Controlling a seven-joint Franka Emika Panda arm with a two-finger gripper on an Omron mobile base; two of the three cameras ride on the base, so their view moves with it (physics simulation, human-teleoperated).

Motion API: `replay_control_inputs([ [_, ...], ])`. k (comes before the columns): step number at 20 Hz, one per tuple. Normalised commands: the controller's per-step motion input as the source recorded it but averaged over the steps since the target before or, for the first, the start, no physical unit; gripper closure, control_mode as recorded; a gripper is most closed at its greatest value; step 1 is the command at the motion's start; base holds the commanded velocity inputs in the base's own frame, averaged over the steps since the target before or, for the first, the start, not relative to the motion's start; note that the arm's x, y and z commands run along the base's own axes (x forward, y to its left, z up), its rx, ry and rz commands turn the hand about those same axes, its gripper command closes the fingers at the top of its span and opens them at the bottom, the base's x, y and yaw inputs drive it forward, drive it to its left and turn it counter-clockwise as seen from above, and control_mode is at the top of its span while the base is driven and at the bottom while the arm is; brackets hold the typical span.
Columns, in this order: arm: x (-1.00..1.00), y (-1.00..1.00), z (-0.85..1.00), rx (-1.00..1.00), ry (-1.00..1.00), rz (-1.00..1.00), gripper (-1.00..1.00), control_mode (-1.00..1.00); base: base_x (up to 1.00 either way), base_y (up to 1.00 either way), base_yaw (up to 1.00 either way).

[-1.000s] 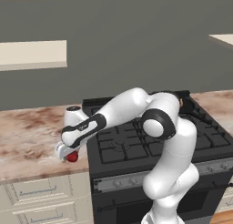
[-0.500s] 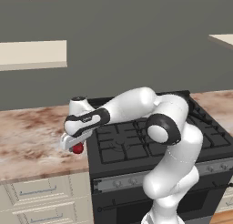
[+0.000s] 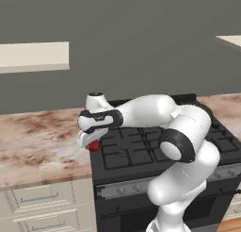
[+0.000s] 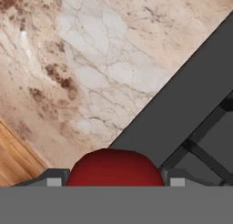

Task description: Place the pan on the rear right burner on the stove. Then place the tomato and the onion in the pan and turn on the rear right burner.

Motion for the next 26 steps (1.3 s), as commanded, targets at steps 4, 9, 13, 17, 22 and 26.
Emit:
replay_control_inputs([
  [4, 0.08, -0.5, 0.38, 0.0, -0.12, 0.0, 1.0, -1.0, 0.0, 0.0, 0.0],
  [9, 0.09, -0.57, 0.2, 0.0, -0.13, 0.0, 1.0, -1.0, 0.0, 0.0, 0.0],
  [13, 0.07, -0.64, 0.11, 0.0, -0.13, 0.0, 1.0, -1.0, 0.0, 0.0, 0.0],
  [17, 0.06, -0.7, 0.09, 0.0, -0.11, -0.01, 1.0, -1.0, 0.0, 0.0, 0.0],
  [22, 0.0, -0.69, 0.19, 0.0, -0.11, -0.02, 1.0, -1.0, 0.0, 0.0, 0.0],
  [26, 0.02, -0.63, 0.33, 0.03, -0.03, -0.09, 1.0, -1.0, 0.0, 0.0, 0.0],
])
